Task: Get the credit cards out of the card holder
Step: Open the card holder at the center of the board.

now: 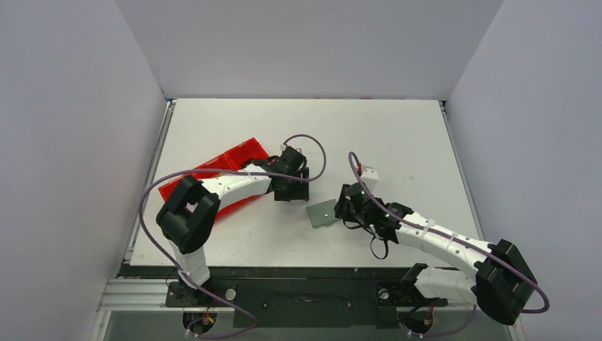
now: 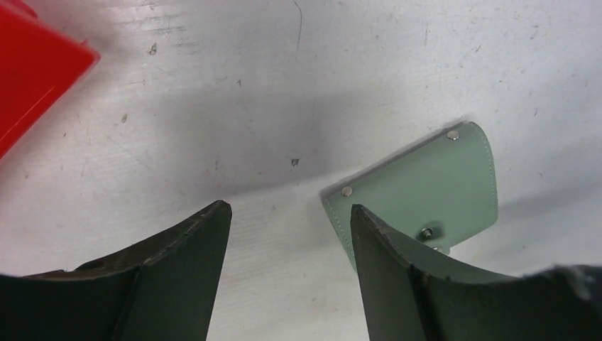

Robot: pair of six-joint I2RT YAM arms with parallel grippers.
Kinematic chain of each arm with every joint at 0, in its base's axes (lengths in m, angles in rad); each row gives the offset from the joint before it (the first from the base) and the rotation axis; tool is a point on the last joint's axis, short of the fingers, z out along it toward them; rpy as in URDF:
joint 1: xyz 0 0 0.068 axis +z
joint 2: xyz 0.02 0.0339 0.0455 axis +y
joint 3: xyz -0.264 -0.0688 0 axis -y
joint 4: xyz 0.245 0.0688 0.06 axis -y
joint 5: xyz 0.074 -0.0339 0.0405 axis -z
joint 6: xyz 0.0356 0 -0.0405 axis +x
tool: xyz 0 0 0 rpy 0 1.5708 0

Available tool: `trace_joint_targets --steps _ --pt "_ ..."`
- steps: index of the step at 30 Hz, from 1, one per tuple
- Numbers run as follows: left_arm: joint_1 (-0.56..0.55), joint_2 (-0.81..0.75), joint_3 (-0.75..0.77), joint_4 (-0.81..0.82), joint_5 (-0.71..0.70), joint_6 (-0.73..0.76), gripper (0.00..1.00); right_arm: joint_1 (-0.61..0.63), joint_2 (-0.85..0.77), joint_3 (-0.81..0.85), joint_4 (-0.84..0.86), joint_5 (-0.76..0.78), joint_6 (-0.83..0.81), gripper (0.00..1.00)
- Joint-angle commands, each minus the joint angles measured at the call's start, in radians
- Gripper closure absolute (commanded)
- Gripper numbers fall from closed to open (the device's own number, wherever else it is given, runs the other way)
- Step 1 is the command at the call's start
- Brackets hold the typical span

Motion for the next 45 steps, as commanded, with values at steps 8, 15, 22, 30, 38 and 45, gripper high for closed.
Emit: trace_joint_targets --steps 8,15,22,30,38,45 --pt "-0.03 0.145 0.114 0.041 -0.015 0.072 0.61 0.006 0.071 -0.077 0.035 -0.003 0.242 0.92" --pt "-0.059 0.162 0.102 0.036 -0.024 0.074 0.7 -0.007 0.216 -0.062 0.085 -0.02 0.247 0.96" --pt "-0.099 0.104 0.023 0.046 -0.019 0.049 0.72 -0.098 0.316 0.005 0.132 -0.056 0.191 0.96" --pt "-0.13 0.008 -0.075 0.067 -0.014 0.002 0.72 -0.175 0.44 0.145 0.103 -0.083 0.094 0.91" --pt "-0.128 -0.045 -0.091 0.059 -0.023 -0.017 0.72 -0.197 0.395 0.187 0.011 -0.045 0.049 0.74" --pt "-0.072 -0.191 -0.164 0.028 -0.118 -0.083 0.66 -0.038 0.318 0.24 -0.104 0.068 0.07 0.49"
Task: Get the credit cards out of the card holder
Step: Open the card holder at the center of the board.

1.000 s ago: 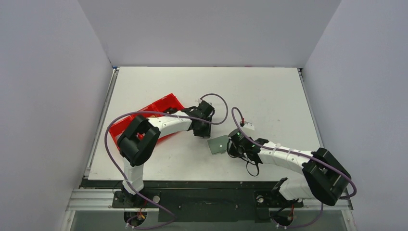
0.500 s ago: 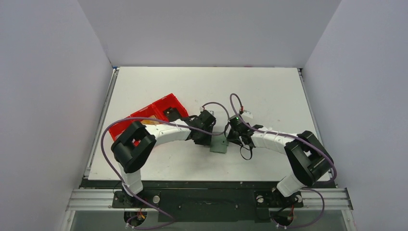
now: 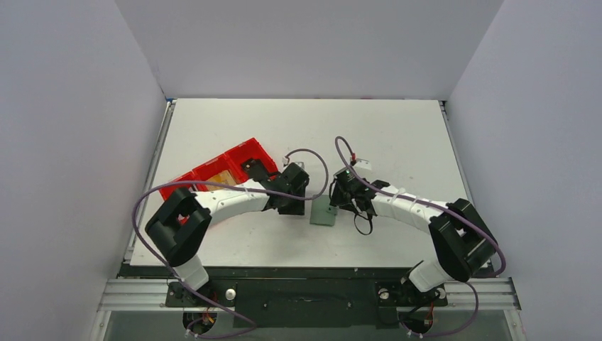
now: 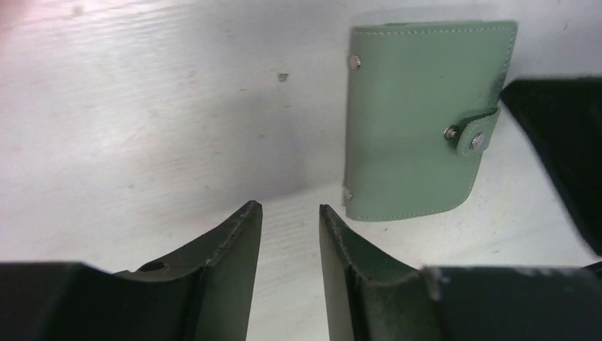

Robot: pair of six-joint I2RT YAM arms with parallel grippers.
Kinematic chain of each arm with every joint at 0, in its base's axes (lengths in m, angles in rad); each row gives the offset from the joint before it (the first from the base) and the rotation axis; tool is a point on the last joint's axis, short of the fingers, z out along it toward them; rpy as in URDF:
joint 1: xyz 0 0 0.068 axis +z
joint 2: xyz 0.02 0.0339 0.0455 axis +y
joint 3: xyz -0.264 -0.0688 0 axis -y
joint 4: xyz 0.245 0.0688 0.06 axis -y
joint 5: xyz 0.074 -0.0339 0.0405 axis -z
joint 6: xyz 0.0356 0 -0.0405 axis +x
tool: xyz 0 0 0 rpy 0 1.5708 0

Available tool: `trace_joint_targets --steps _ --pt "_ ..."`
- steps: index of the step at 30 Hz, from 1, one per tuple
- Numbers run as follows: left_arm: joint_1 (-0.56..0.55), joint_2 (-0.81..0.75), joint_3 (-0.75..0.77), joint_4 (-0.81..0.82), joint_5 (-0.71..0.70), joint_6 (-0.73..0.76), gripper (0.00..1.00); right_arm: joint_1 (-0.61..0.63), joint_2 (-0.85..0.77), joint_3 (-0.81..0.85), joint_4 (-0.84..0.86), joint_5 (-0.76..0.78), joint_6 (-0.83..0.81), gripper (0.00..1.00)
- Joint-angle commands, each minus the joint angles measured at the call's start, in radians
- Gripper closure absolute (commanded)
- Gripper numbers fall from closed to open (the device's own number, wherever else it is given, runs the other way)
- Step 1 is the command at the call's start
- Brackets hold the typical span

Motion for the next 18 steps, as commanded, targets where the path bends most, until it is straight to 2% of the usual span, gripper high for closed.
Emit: trace_joint_targets --steps 1,4,12,18 --pt "0.054 -0.157 -0.059 -0.005 -0.067 -0.048 0.65 0.132 -0.054 0.088 -0.084 0.115 0.015 0.46" --pt "0.078 -0.194 -0.076 -0.008 -0.062 -0.042 0.62 0.189 -0.019 0.122 -0.111 0.174 0.042 0.45" --pt "0.087 -0.221 -0.096 -0.001 -0.035 -0.042 0.61 0.234 0.072 0.172 -0.134 0.234 0.048 0.46" --pt "0.088 -0.235 -0.117 0.016 -0.024 -0.055 0.61 0.23 0.113 0.185 -0.134 0.253 0.042 0.54"
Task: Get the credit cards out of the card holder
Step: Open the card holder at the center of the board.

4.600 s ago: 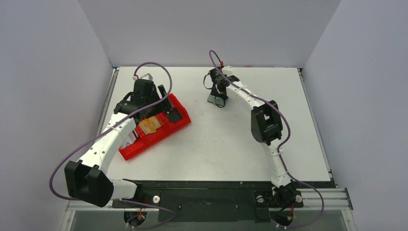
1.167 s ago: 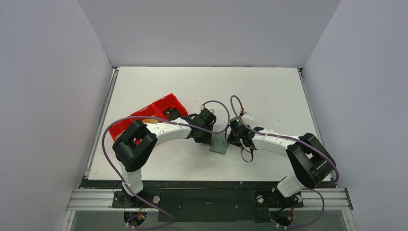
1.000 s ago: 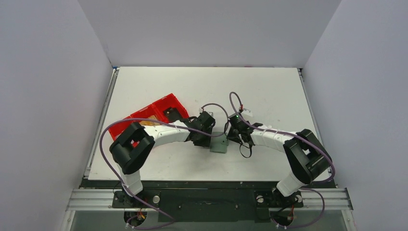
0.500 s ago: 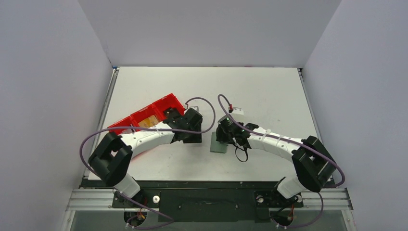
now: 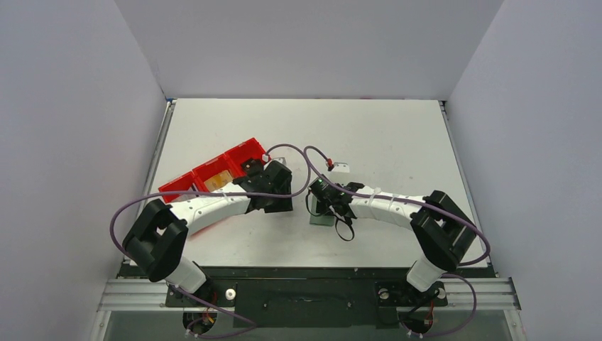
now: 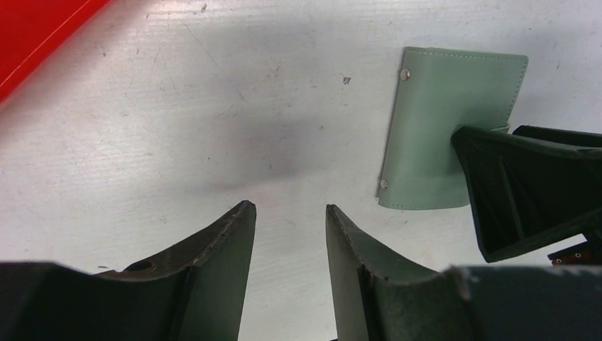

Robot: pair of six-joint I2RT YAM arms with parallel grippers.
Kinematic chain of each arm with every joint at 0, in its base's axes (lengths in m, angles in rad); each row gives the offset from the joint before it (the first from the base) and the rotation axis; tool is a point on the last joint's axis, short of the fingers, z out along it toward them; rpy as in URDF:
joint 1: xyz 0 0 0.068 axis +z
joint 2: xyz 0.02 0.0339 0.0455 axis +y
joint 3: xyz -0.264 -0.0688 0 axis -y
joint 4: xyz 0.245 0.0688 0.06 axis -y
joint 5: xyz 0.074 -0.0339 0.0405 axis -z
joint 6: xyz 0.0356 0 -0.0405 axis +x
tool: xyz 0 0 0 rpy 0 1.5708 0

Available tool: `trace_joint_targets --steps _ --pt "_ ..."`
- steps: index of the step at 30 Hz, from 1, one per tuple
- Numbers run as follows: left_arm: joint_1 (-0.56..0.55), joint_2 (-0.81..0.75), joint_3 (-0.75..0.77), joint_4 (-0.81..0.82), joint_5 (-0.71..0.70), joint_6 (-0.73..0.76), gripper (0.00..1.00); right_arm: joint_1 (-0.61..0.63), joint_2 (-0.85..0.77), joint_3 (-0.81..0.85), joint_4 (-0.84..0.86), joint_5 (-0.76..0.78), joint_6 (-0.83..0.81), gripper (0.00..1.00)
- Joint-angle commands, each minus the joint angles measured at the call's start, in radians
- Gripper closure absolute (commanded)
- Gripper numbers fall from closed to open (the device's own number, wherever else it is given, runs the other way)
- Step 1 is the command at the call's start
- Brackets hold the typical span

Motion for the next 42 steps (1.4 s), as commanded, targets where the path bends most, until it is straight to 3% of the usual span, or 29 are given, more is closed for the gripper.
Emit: trace_joint_targets --steps 1,9,15,28,42 --pt "0.003 -0.045 -0.009 0.029 0.009 -0.02 0.61 0.004 0.014 0.044 -0.006 0.06 0.008 0.55" --pt "0.008 -0.053 -0.024 0.031 0.015 -0.022 0.61 -0.001 -0.005 0.02 0.019 0.064 0.016 0.77" --pt "0.009 -0.041 -0.019 0.035 0.021 -0.023 0.61 -0.01 -0.041 0.006 0.021 0.067 0.012 1.0" --pt "0.008 -0.031 -0.006 0.059 0.056 -0.03 0.57 -0.038 -0.307 -0.028 0.011 0.011 -0.05 1.0" --pt "0.009 -0.026 -0.026 0.13 0.115 -0.073 0.52 -0.039 -0.303 0.041 -0.002 -0.052 -0.087 1.0"
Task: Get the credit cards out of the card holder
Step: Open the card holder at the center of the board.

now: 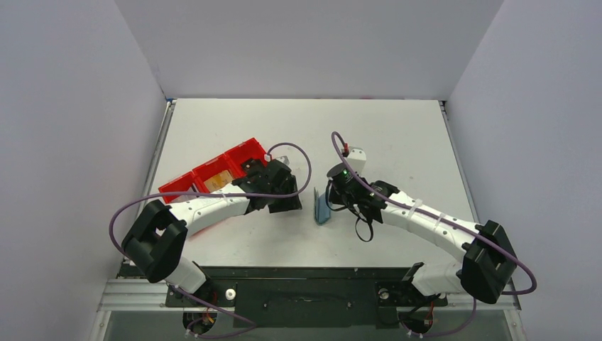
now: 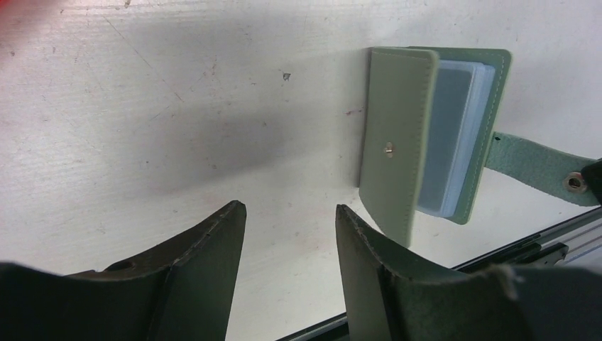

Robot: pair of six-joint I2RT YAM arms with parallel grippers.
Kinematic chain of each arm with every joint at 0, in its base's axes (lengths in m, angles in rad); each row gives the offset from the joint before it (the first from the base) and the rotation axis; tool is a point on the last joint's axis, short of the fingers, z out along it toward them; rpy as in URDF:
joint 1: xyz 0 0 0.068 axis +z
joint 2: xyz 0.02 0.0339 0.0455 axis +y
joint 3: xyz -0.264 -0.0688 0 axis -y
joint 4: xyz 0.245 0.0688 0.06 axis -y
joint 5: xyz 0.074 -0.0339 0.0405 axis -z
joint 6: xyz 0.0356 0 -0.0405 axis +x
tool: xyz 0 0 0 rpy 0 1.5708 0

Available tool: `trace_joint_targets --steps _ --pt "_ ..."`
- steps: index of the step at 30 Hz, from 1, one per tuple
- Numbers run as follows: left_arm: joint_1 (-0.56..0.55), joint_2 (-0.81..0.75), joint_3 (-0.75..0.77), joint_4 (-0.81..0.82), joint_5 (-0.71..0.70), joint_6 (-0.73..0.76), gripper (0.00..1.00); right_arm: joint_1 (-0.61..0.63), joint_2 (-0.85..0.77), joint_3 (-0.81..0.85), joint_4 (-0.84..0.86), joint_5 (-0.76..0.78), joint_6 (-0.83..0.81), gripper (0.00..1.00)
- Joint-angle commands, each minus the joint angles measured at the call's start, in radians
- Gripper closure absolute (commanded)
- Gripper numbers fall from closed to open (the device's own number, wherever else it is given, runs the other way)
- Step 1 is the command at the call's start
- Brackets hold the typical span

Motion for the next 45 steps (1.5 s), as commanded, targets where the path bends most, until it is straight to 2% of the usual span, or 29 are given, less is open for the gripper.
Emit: trace_joint_targets --steps 1,17,21,27,45 --pt "0.006 -0.025 -0.004 0.045 0.001 -0.018 0.52 -0.004 0.0 0.053 0.012 -0.022 -0.018 1.0" --pt "0.007 -0.057 -0.033 0.035 -0.042 -0.019 0.53 -0.009 0.036 0.108 -0.017 -0.029 -0.028 1.0" --pt "0.008 -0.044 -0.026 0.036 -0.036 -0.013 0.53 -0.051 0.029 0.065 -0.052 -0.006 -0.017 1.0" --pt "0.005 -0.016 -0.012 0.049 -0.021 -0.006 0.58 -0.165 0.011 -0.085 -0.069 0.031 0.005 1.0" --pt "-0.031 0.163 0.164 0.051 0.003 0.027 0.6 -0.19 0.246 -0.139 0.055 0.041 0.036 1.0"
